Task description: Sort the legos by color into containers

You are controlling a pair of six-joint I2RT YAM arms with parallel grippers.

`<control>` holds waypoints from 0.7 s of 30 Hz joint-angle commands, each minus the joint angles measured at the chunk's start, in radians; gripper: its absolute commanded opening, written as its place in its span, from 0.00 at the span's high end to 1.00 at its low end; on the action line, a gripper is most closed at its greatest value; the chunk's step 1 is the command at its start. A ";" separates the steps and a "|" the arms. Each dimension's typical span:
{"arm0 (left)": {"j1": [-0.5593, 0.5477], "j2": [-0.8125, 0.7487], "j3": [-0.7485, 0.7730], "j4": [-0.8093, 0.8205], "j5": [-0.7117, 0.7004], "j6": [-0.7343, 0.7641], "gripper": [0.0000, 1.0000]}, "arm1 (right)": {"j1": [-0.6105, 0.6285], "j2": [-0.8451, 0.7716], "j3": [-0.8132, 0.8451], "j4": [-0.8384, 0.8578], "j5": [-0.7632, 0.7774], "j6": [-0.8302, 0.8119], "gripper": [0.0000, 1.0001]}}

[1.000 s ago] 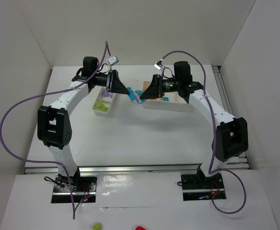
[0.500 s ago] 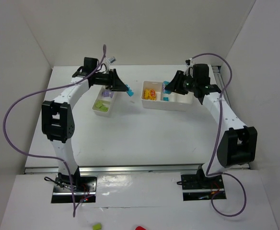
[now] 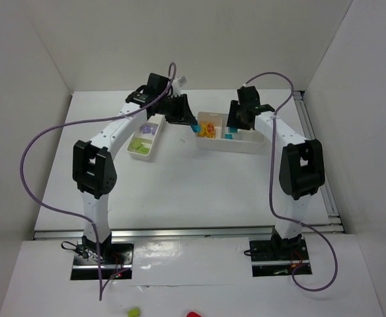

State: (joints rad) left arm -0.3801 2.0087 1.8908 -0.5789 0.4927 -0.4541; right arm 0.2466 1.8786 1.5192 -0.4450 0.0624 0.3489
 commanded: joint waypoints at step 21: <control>-0.161 0.530 0.617 0.186 -0.046 -0.264 0.80 | -0.187 -0.524 -0.318 0.056 0.336 0.119 0.13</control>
State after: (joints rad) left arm -0.5354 2.4893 2.4325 -0.4896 0.4271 -0.6399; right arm 0.0742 1.3930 1.2057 -0.4423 0.3584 0.4549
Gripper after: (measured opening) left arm 0.440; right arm 0.869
